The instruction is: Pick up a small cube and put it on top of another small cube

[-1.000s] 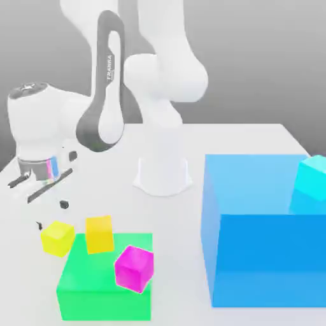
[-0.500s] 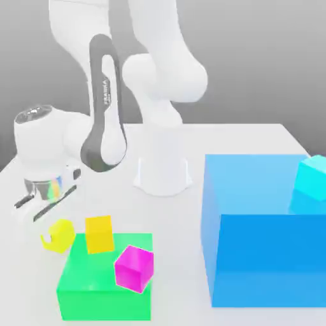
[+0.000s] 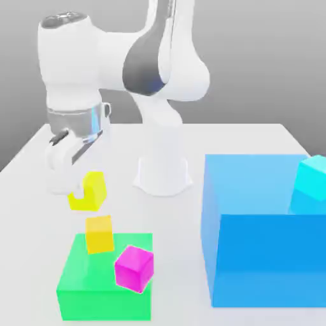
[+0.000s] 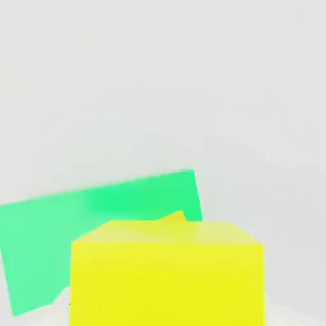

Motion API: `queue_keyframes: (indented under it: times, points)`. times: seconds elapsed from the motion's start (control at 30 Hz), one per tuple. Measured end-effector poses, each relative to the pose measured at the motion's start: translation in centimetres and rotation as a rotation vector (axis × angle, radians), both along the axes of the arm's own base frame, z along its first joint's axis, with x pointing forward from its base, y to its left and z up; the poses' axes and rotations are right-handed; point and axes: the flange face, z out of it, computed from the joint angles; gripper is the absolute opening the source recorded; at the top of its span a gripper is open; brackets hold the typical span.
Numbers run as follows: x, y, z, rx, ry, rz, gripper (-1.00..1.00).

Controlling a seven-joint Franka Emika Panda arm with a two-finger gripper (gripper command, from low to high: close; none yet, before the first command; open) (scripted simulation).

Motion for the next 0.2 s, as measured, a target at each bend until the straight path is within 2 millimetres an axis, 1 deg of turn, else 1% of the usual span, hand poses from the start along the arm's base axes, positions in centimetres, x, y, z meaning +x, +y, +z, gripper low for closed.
queue_keyframes:
  times: [0.07, 0.1, 0.2]
  points:
    - [0.0, 0.2, -2.3, 0.0, 0.0, 0.003, -1.0]
    - [0.0, 0.3, -3.3, 0.001, 0.0, 0.004, 1.0]
    - [0.0, 0.3, -3.3, 0.001, 0.0, 0.004, 1.0]
